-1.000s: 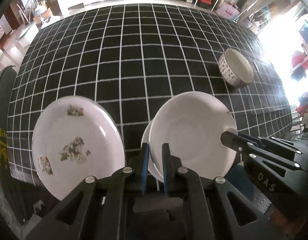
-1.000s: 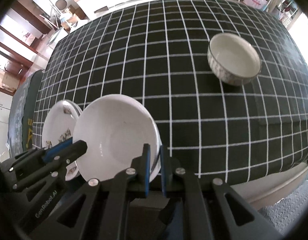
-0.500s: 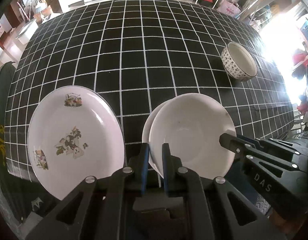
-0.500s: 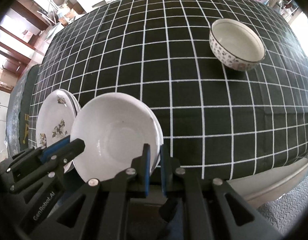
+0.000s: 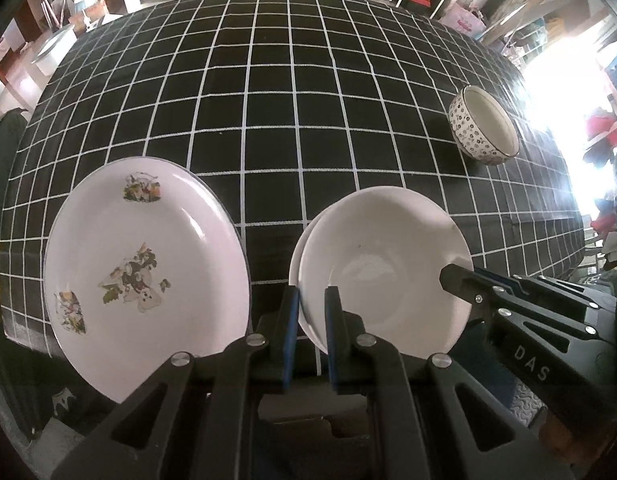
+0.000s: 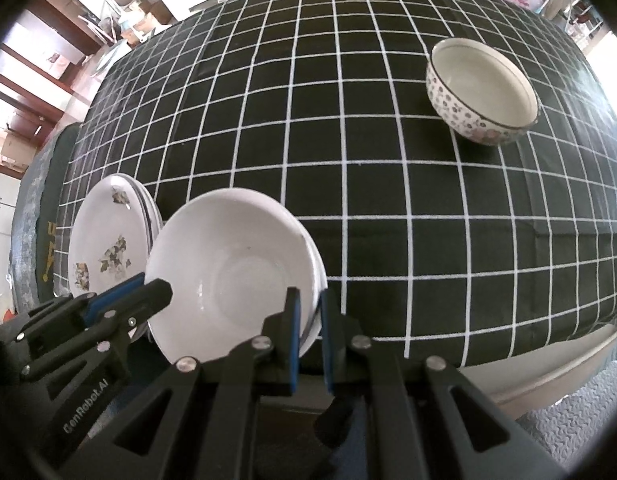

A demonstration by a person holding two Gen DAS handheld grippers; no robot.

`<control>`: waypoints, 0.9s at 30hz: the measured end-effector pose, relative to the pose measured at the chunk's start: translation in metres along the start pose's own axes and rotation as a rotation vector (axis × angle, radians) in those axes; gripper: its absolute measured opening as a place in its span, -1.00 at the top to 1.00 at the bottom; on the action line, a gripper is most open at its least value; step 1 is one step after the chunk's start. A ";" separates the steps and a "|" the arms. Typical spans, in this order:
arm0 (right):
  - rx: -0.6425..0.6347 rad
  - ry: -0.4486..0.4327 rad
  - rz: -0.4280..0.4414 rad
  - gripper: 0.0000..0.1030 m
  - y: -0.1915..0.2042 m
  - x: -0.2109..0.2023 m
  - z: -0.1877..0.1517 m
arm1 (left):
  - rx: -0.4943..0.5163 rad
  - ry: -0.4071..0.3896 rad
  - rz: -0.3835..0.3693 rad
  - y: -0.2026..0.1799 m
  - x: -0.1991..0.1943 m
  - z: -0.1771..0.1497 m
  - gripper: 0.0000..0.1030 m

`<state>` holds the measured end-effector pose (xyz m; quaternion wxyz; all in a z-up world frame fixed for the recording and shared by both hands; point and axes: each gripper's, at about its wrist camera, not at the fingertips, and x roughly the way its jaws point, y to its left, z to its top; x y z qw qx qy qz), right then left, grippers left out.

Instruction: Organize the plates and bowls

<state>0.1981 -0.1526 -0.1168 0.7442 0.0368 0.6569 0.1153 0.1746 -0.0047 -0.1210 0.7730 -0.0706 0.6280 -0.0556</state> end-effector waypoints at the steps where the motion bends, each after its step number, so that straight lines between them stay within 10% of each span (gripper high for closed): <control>1: -0.001 0.000 0.004 0.75 0.000 -0.001 0.000 | -0.002 -0.005 0.001 0.000 -0.001 0.001 0.82; 27: -0.060 -0.156 -0.070 0.01 -0.044 -0.089 0.019 | 0.068 -0.105 -0.097 -0.059 -0.069 0.033 0.59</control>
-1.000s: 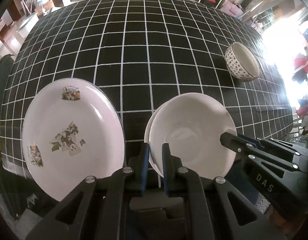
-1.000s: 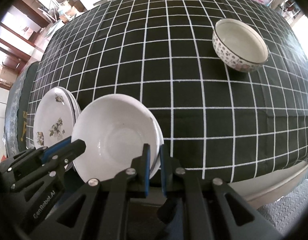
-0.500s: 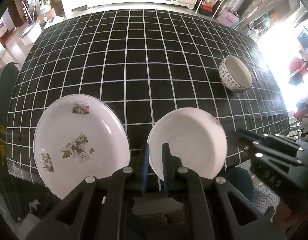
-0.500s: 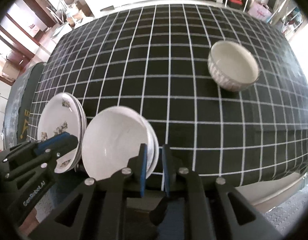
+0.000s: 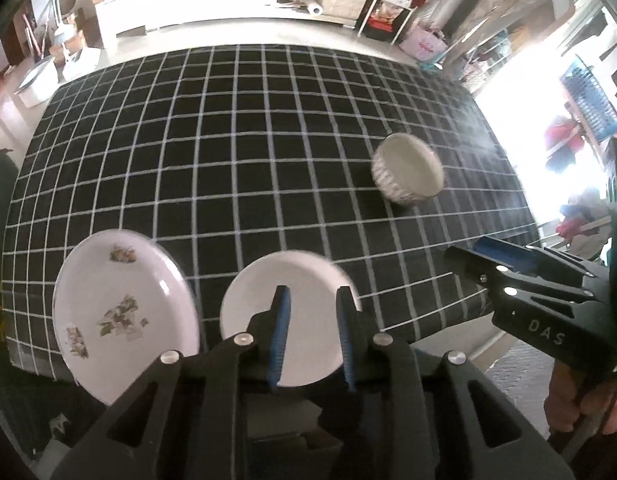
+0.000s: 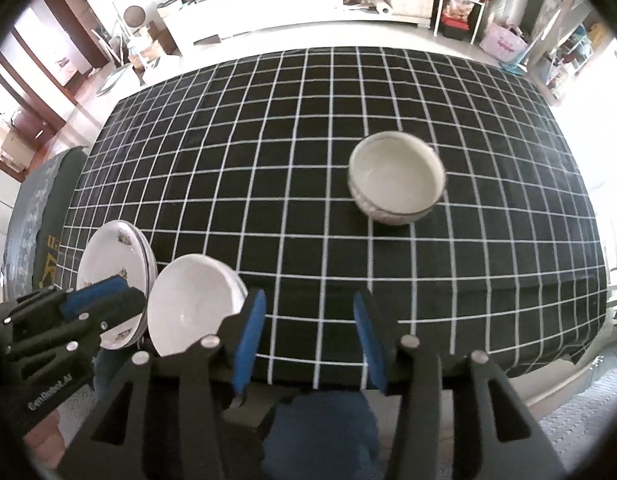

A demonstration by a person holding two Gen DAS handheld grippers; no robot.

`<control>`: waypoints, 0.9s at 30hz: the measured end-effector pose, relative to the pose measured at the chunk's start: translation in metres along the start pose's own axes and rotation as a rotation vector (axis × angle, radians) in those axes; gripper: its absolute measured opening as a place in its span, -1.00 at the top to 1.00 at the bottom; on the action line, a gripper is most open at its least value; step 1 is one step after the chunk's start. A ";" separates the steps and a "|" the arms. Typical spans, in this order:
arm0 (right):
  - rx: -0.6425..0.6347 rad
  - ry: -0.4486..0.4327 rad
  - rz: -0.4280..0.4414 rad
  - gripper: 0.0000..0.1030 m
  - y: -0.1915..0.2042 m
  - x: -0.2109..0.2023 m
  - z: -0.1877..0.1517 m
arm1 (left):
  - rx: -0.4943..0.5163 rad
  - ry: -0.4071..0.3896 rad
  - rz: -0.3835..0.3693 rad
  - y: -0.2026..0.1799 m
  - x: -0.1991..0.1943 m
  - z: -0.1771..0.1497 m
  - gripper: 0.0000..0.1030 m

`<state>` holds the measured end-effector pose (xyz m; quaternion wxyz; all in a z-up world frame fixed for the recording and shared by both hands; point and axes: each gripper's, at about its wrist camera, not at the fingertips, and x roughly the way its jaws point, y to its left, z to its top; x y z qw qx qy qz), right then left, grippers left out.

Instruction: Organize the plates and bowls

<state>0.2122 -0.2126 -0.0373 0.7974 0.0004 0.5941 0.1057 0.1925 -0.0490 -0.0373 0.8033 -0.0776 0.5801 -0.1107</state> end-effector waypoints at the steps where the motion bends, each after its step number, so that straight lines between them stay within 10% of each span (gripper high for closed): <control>1: 0.001 -0.005 -0.002 0.01 -0.003 -0.003 0.001 | 0.006 -0.005 -0.002 -0.004 -0.001 0.003 0.59; 27: 0.163 0.019 -0.042 0.01 -0.128 0.035 0.071 | 0.113 0.080 0.010 -0.095 0.108 0.119 0.51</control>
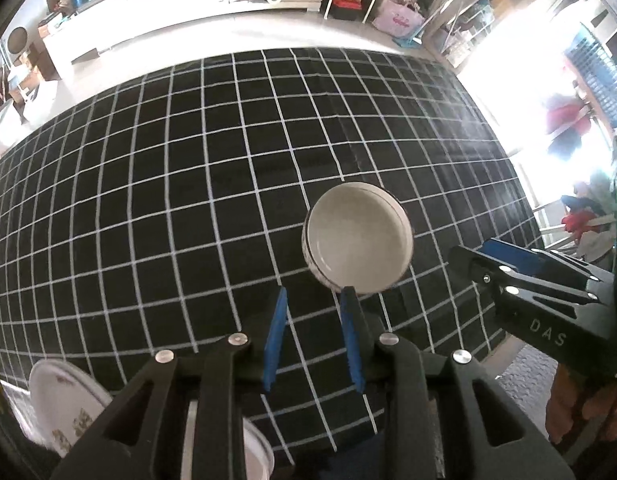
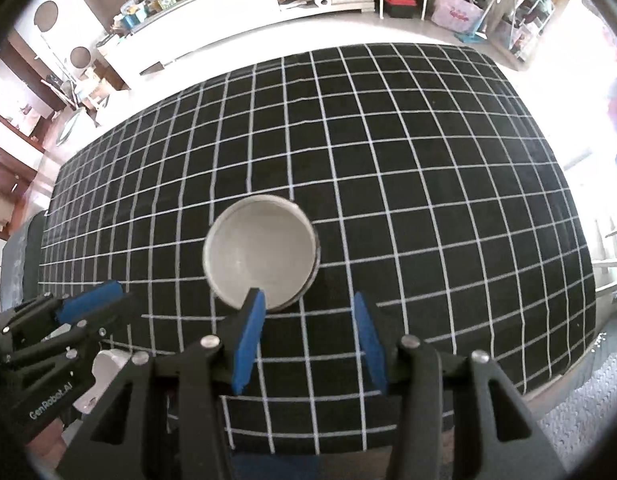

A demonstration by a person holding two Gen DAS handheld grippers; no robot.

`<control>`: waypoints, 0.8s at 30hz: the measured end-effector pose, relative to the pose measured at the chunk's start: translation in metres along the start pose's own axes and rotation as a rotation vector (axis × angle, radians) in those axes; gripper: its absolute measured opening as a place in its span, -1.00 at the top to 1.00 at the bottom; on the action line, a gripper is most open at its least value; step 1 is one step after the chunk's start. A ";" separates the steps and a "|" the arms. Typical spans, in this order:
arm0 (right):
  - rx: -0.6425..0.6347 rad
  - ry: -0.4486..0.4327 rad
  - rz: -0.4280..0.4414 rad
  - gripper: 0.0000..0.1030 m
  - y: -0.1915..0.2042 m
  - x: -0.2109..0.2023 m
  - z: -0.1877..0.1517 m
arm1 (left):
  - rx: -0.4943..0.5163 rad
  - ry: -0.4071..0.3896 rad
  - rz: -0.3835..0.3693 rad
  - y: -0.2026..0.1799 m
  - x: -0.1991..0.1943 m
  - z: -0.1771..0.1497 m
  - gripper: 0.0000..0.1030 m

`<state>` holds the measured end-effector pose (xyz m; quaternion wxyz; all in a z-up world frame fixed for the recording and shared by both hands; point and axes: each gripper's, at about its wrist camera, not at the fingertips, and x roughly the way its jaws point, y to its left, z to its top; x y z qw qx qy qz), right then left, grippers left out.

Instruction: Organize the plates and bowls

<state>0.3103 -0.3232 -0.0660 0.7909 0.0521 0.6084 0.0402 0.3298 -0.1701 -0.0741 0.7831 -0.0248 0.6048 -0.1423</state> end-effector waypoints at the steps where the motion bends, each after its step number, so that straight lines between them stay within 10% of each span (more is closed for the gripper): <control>1: 0.001 0.000 -0.011 0.01 -0.002 0.003 0.002 | 0.001 0.006 0.004 0.000 0.006 0.003 0.51; 19: -0.025 0.064 0.024 0.01 -0.015 0.059 0.016 | 0.054 0.048 0.038 -0.012 0.080 0.029 0.58; 24: -0.015 0.085 0.027 0.52 -0.019 0.062 0.012 | 0.081 0.038 0.069 -0.016 0.085 0.028 0.75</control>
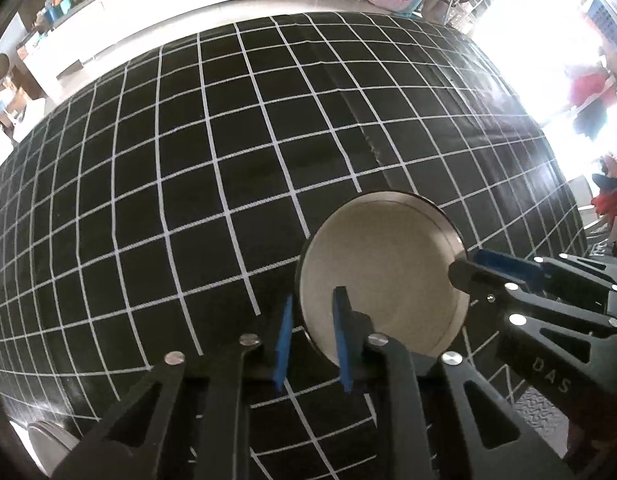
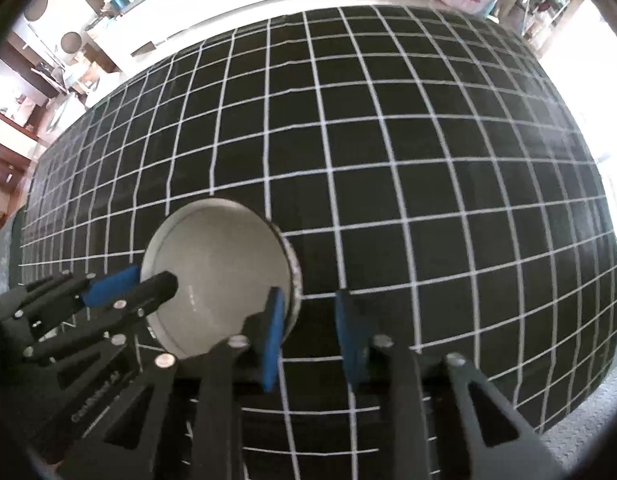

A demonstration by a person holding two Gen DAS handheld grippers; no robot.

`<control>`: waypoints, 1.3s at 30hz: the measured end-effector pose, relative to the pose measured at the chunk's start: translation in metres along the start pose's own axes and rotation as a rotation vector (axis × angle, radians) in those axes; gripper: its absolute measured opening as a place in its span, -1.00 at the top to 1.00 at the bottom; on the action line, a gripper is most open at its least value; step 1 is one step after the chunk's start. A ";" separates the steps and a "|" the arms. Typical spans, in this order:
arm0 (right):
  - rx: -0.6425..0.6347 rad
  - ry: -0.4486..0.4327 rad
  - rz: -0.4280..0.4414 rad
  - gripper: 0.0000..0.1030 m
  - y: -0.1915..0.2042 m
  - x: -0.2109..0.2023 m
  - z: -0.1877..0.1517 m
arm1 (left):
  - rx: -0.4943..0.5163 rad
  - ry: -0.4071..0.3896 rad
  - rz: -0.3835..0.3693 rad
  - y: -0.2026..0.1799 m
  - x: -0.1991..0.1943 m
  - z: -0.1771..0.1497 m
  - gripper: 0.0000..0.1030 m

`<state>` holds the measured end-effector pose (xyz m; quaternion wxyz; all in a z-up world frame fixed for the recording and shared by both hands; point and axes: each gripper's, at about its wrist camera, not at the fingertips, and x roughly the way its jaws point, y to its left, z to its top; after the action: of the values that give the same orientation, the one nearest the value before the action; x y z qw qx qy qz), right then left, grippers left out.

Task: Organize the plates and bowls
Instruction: 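Lift the floral-print bowl and carry it toward the plate stack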

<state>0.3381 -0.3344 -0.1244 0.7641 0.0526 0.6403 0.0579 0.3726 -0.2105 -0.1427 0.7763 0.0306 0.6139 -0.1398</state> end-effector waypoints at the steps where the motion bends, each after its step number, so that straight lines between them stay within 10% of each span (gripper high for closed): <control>1: -0.002 0.002 0.007 0.63 -0.001 0.001 0.002 | 0.004 0.000 0.009 0.000 0.001 0.000 0.80; 21: -0.048 0.013 -0.007 0.81 0.044 -0.006 -0.036 | 0.015 0.051 0.036 0.036 -0.006 -0.029 0.88; 39: -0.174 0.062 0.080 0.78 0.145 0.000 -0.062 | -0.134 0.095 0.067 0.151 -0.022 -0.088 0.88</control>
<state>0.2739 -0.1910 -0.1132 0.7427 0.0098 0.6536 0.1454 0.3235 -0.0420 -0.1616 0.7508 0.0057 0.6567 -0.0710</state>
